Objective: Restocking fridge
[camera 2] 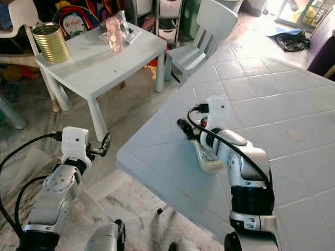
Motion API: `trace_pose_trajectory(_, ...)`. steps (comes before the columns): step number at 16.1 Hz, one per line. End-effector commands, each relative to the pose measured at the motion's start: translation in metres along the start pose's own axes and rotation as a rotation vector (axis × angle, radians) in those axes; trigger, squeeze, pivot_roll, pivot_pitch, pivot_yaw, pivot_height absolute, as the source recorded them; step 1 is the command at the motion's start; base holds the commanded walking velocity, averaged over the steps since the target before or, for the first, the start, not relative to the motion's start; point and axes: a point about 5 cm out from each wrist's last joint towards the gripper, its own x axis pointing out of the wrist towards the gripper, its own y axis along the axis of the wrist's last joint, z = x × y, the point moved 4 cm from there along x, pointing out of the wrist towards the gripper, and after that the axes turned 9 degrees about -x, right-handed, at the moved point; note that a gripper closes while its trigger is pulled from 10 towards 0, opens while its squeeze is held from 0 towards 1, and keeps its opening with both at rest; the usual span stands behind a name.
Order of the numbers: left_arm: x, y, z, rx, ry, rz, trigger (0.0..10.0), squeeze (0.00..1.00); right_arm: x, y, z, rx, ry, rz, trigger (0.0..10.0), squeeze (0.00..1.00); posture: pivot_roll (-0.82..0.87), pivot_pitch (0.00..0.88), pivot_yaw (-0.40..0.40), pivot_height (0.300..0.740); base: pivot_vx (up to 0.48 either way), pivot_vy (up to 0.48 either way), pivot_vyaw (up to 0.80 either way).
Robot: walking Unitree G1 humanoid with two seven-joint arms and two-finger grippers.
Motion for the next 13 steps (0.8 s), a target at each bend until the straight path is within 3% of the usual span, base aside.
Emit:
trace_pose_trajectory(1, -0.001, -0.003, 0.001, 0.003, -0.009, -0.019, 10.0, 0.00, 0.001, -0.014, -0.002, 0.041, 0.025, -0.070, 6.1, 0.00, 0.09, 0.116, -0.053, 0.740, 0.000, 0.000, 0.00)
trace_pose_trajectory(2, -0.001, -0.004, 0.001, 0.003, -0.010, -0.021, 10.0, 0.00, 0.001, -0.018, -0.002, 0.056, 0.027, -0.088, 4.9, 0.00, 0.09, 0.116, -0.053, 0.740, 0.000, 0.000, 0.00)
trace_pose_trajectory(3, -0.003, -0.005, 0.002, 0.000, -0.012, -0.025, 10.0, 0.00, 0.000, -0.024, -0.003, 0.066, 0.033, -0.107, 0.8, 0.00, 0.09, 0.121, -0.054, 0.740, 0.000, 0.000, 0.00)
trace_pose_trajectory(4, -0.003, -0.006, 0.003, 0.000, -0.013, -0.026, 10.0, 0.00, -0.001, -0.027, -0.003, 0.088, 0.035, -0.117, 0.0, 0.00, 0.08, 0.123, -0.054, 0.740, 0.000, 0.000, 0.00)
trace_pose_trajectory(10, -0.003, -0.007, 0.005, -0.005, -0.022, -0.035, 10.0, 0.00, -0.009, -0.042, 0.014, 0.138, 0.006, -0.194, 0.0, 0.00, 0.08, 0.127, -0.057, 0.740, 0.000, 0.000, 0.00)
trace_pose_trajectory(13, -0.003, -0.007, 0.006, -0.010, -0.020, -0.037, 10.0, 0.00, -0.007, -0.040, 0.025, 0.163, -0.040, -0.178, 0.0, 0.00, 0.08, 0.126, -0.060, 0.740, 0.000, 0.000, 0.00)
